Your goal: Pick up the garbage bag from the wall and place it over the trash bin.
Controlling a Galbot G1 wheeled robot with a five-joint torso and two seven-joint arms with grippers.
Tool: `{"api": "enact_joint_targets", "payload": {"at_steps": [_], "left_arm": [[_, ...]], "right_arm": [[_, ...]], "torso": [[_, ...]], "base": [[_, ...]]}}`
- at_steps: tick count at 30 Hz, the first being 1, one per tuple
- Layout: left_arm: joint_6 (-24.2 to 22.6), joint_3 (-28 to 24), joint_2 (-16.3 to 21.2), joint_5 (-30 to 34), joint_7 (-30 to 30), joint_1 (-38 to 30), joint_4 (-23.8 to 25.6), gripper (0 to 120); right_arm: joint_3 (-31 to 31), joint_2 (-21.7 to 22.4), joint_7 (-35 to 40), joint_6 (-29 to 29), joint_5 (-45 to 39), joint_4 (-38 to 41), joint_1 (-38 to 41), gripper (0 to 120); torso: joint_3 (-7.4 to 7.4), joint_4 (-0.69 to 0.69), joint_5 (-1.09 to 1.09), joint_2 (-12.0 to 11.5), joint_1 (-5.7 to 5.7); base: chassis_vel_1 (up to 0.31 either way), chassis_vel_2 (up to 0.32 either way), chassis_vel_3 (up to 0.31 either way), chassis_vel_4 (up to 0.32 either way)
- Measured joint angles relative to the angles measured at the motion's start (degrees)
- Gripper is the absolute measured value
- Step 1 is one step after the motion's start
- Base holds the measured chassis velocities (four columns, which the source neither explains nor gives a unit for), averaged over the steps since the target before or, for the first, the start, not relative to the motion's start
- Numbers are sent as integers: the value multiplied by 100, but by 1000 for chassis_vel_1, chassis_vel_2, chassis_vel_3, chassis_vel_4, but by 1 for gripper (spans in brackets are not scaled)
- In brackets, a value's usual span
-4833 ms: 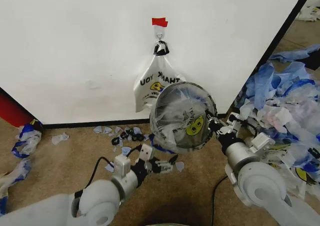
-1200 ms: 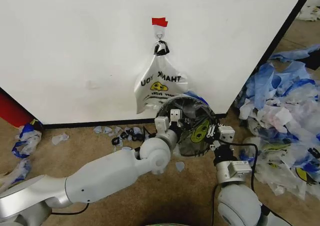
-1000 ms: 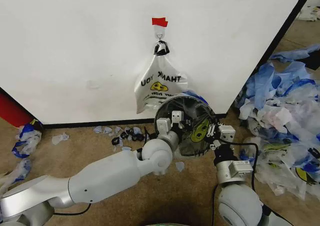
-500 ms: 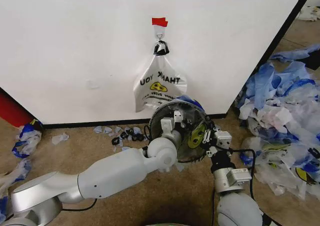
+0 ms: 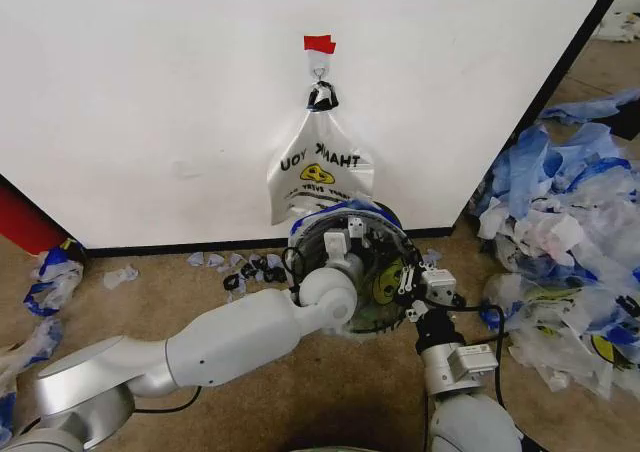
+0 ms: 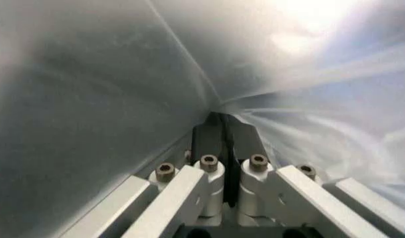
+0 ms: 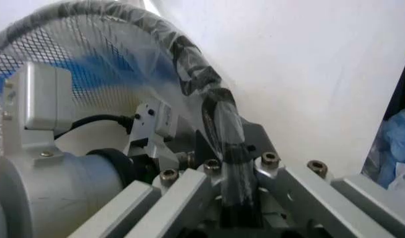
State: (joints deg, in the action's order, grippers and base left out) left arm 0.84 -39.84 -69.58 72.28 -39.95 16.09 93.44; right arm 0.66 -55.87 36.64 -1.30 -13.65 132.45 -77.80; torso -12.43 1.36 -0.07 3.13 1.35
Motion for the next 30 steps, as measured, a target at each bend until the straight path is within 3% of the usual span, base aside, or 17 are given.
{"api": "enact_joint_targets", "payload": {"at_steps": [6, 11, 15, 21, 25, 30], "left_arm": [[-69, -156, 120, 31, 17, 24, 164, 0], [-296, -541, 472, 81, -109, 61, 753, 0], [-376, -670, 563, 90, -215, 16, 910, 0], [-412, -815, 436, -143, -346, -75, 670, 0], [-187, -577, 159, -65, -630, -116, 335, 0], [-117, -304, 105, 118, -743, -249, 297, 0]], "right_arm": [[35, 48, -5, 26, -46, -41, 44, 0], [76, 103, -3, 27, -114, -76, 96, 0], [98, 96, 2, 27, -121, -76, 84, 0], [147, 94, 1, 24, -117, 16, 24, 0], [169, 79, -23, 40, -76, 47, -82, 0], [150, 23, -47, 86, -5, 11, -140, 0]], "torso": [[0, -1, 0, 0, 0], [0, -1, -1, 0, 0], [0, -2, -1, 0, 0], [0, -1, -1, 0, 0], [0, 1, 0, 0, 0], [0, -1, 0, 0, 0]], "base": [[0, 0, 0, 0], [0, 0, 0, 0], [0, 0, 0, 0], [0, 0, 0, 0], [0, 0, 0, 0], [0, 0, 0, 0]]}}
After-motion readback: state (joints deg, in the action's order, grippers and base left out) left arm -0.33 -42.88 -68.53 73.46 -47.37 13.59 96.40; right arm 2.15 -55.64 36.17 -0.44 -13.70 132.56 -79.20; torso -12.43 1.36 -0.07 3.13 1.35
